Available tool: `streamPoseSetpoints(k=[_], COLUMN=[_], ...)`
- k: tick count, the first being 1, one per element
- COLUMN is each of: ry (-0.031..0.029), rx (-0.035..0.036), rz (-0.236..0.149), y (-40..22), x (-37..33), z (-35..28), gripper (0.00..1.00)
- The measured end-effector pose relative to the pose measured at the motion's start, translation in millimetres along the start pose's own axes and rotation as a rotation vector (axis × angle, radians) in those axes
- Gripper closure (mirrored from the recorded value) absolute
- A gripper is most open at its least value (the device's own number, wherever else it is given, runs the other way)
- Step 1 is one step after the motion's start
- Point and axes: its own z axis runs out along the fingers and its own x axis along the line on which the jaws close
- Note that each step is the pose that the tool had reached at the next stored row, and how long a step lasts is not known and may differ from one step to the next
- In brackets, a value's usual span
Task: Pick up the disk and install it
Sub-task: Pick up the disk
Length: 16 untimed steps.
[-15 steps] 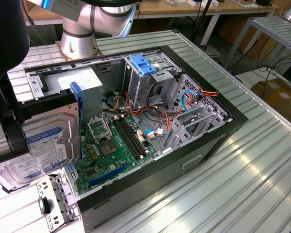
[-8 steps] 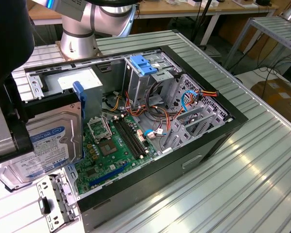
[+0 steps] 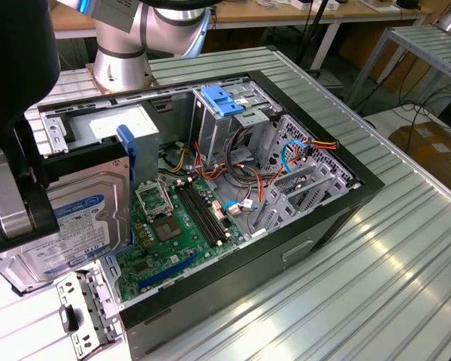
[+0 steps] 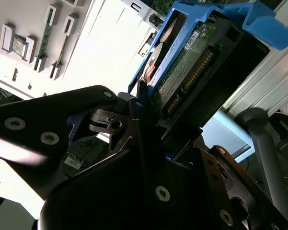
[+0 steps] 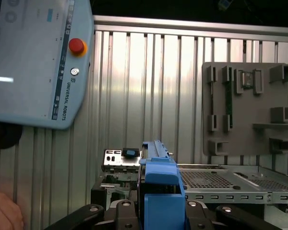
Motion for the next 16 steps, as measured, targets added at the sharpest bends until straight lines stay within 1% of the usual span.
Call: streamPoseSetpoints(k=[16], ry=[0.0000], rx=[0.0000], rz=[0.000], y=[-5.5], x=[0.2], z=[-0.2], gripper=[0.64])
